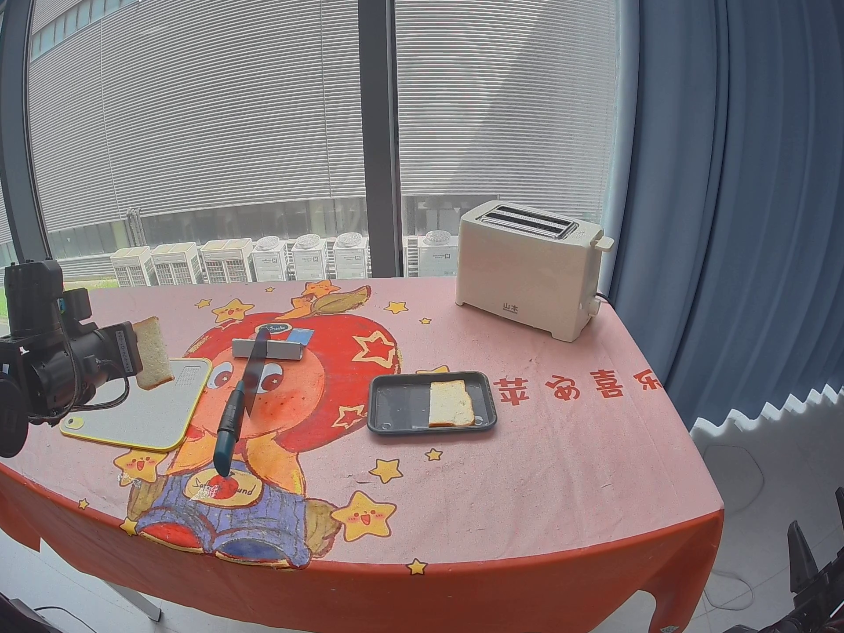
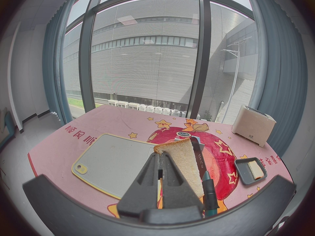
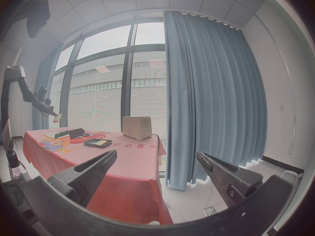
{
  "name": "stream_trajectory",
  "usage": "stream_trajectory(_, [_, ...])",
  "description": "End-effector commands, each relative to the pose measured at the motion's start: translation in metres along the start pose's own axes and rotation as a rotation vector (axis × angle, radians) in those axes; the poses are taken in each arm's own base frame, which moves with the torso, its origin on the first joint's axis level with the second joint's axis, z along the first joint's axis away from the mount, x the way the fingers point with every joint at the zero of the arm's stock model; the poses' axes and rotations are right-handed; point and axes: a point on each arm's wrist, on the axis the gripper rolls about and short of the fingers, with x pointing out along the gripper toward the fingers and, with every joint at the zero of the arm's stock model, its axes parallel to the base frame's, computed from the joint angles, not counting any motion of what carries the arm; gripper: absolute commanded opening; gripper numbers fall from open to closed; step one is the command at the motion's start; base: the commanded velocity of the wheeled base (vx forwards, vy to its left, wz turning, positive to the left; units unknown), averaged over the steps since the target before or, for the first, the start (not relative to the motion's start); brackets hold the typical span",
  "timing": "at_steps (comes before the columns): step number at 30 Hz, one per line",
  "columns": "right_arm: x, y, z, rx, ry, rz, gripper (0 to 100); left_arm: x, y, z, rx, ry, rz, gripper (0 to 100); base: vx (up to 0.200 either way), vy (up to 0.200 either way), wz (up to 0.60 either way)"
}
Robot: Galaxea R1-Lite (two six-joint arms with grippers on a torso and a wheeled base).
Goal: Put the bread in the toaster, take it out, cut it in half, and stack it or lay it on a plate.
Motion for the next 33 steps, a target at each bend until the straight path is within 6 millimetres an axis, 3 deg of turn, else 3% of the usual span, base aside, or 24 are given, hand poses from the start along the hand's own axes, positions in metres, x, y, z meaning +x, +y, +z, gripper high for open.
stream_trajectory(1, [0.000,0.000,-0.004,0.000,0.004,0.000,100,-0.001,-0.001,-0.003,0.004,0.009,-0.005,0,0.000,0.000,0.00])
stream_trajectory(17, [0.000,0.000,-0.004,0.000,0.004,0.002,100,-0.014,-0.022,-0.001,0.027,-0.018,-0.098,0,0.000,0.000,0.00])
stream_trajectory(25, [0.000,0.000,-0.004,0.000,0.004,0.002,100,-0.017,-0.039,-0.014,0.060,0.022,-0.165,0,0.000,0.000,0.00])
stream_trajectory(33, [0.000,0.000,-0.004,0.000,0.004,0.002,100,-0.028,-0.037,-0.020,0.072,0.020,-0.172,0,0.000,0.000,0.00])
